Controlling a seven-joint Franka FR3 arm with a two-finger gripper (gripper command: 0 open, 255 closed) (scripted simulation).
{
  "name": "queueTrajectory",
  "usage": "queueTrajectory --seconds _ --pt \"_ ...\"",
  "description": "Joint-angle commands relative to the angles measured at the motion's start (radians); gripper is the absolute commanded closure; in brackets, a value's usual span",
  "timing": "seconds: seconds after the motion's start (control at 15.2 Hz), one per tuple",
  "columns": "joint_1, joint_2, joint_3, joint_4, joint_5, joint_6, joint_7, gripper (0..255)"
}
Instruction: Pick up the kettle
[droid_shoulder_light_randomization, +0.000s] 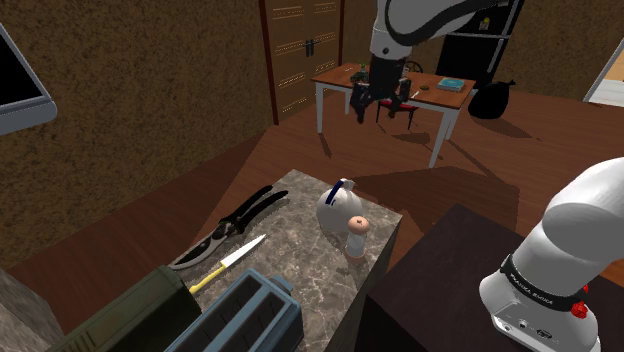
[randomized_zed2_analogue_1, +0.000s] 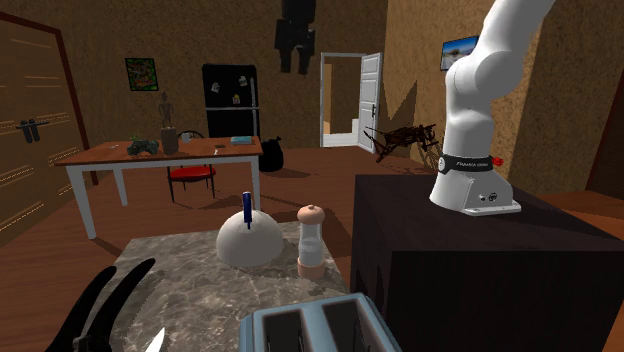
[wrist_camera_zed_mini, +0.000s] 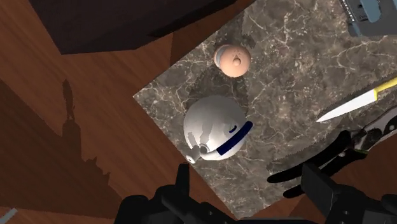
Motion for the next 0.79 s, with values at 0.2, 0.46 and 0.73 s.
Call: queueTrajectory --seconds 0.2,0.46,0.73 --pt "-0.042 0.183 0.037 0.038 -0.014 0.108 0.185 0" --pt "-0.066 0.333 0.049 0.085 -0.038 0.18 0.329 0" --pt "-0.077 0.485 0.042 0.144 -0.062 0.242 0.467 0"
